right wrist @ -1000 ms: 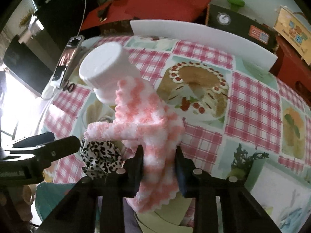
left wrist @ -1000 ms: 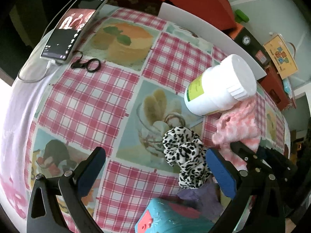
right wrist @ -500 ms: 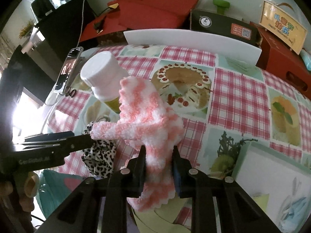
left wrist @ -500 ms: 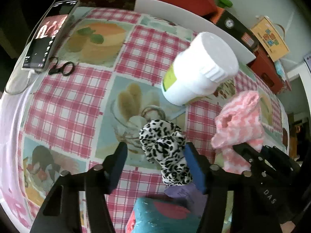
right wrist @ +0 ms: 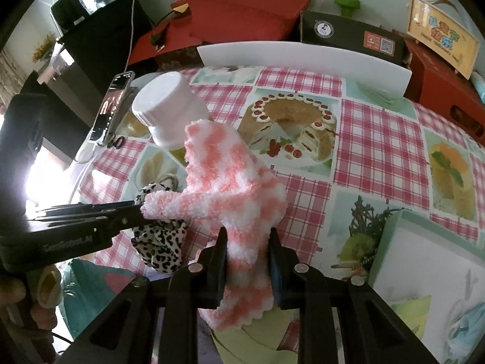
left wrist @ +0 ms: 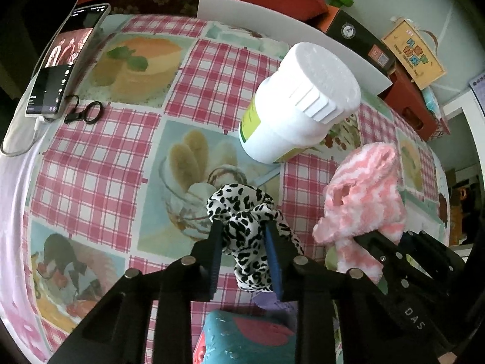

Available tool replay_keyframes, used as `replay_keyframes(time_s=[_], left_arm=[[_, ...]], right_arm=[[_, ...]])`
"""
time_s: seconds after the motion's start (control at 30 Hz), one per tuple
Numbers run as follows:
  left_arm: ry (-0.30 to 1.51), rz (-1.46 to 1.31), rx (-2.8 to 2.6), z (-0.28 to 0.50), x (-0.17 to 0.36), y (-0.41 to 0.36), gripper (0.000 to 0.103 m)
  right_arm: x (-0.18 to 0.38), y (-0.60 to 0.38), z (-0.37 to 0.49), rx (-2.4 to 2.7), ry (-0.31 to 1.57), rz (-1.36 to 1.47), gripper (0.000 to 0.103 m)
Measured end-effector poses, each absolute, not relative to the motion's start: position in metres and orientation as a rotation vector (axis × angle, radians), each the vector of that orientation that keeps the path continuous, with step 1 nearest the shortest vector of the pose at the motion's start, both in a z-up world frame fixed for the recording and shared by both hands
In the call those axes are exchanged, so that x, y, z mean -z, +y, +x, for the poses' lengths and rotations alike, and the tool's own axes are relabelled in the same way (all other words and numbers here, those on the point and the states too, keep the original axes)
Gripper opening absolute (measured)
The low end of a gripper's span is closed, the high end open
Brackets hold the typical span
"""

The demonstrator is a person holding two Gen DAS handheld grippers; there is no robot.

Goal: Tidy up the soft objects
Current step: 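Carry the glove with the right tool while the left tool carries the scrunchie over the tray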

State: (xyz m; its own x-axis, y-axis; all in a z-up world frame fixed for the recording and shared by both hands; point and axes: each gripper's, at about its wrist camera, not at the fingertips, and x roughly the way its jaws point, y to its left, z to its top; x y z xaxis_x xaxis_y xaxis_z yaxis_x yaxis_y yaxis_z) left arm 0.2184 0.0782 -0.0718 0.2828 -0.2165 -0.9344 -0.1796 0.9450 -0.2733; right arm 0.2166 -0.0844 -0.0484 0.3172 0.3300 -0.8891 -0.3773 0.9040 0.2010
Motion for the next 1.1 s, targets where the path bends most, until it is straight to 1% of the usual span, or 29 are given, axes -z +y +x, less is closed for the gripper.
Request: replay_keyframes(time_s=[0.1, 0.5, 0.8, 1.1], left_arm=[[1.281, -0.359, 0.026, 0.218, 0.068, 0.078, 0.024], [1.211, -0.376, 0.004, 0.204, 0.043, 0.101, 0.023], [1.113, -0.350, 0.002, 0.186, 0.002, 0.102, 0.023], [0.984, -0.328, 0.066, 0.171, -0.047, 0.080, 0.023]], right_arm=[[0.042, -0.086, 0.213, -0.471, 1.135, -0.038, 0.025], [0.006, -0.113, 0.196, -0.463, 1.011, 0.098, 0.025], [-0.030, -0.158, 0.179, -0.359, 0.902, 0.158, 0.025], [-0.058, -0.234, 0.163, -0.173, 0.826, 0.232, 0.025]])
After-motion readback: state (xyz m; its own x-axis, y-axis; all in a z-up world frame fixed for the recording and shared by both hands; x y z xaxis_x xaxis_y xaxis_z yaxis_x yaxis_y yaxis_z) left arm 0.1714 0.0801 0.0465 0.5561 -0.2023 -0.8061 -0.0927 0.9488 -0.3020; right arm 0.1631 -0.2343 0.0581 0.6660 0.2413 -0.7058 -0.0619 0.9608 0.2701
